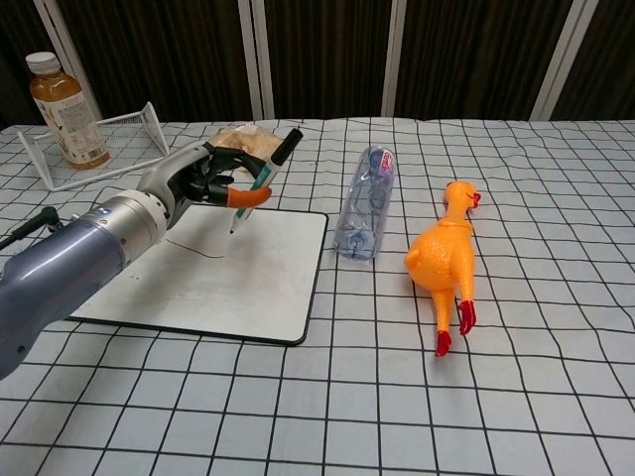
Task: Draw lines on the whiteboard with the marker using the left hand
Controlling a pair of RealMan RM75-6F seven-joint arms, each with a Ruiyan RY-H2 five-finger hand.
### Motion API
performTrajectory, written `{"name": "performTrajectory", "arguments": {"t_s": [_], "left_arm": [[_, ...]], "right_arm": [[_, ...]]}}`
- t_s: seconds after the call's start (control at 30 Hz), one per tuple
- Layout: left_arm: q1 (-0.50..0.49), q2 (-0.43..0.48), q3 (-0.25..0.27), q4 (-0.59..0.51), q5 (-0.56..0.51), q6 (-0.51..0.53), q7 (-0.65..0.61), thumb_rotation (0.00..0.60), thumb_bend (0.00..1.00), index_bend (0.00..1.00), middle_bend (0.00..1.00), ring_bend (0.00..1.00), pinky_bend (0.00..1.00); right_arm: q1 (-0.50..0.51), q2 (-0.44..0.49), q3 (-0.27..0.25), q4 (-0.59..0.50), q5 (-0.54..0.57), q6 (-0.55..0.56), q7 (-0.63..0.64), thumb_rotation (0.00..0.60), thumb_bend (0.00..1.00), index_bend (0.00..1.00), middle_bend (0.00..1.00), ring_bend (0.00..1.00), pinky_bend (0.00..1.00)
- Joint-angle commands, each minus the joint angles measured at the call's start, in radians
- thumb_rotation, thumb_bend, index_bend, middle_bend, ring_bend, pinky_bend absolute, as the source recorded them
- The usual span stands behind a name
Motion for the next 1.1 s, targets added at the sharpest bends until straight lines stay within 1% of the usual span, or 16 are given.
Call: {"name": "performTrajectory", "arguments": {"t_s": [0.03,0.5,1.1], "left_arm": [[-0.007,-0.016,-0.005,0.022,-0.007,-0.009,0.004,0.6,0.54,0.73,0.18,0.03,0.05],[-0.026,-0.049,-0.014,0.062,0.006,-0.029,-0.02,0.6,0.54,0.73,0.18,0.03,0.05],[-0.016,-0.052,0.005,0.062,0.018,-0.045,-0.009,0.6,0.54,0.73,0.18,0.03,0.05]], "right_arm": [[0.0,0.0,0.0,0.0,0.0,-0.001,0.003,0.6,0.27,0.0,0.0,0.0,0.0],[0.001,0.001,0.001,-0.004,0.001,-0.002,0.002,0.6,0.27,0.0,0.0,0.0,0.0],[0.0,0.003,0.001,-0.004,-0.001,0.0,0.005,0.6,0.27,0.0,0.0,0.0,0.0]]}}
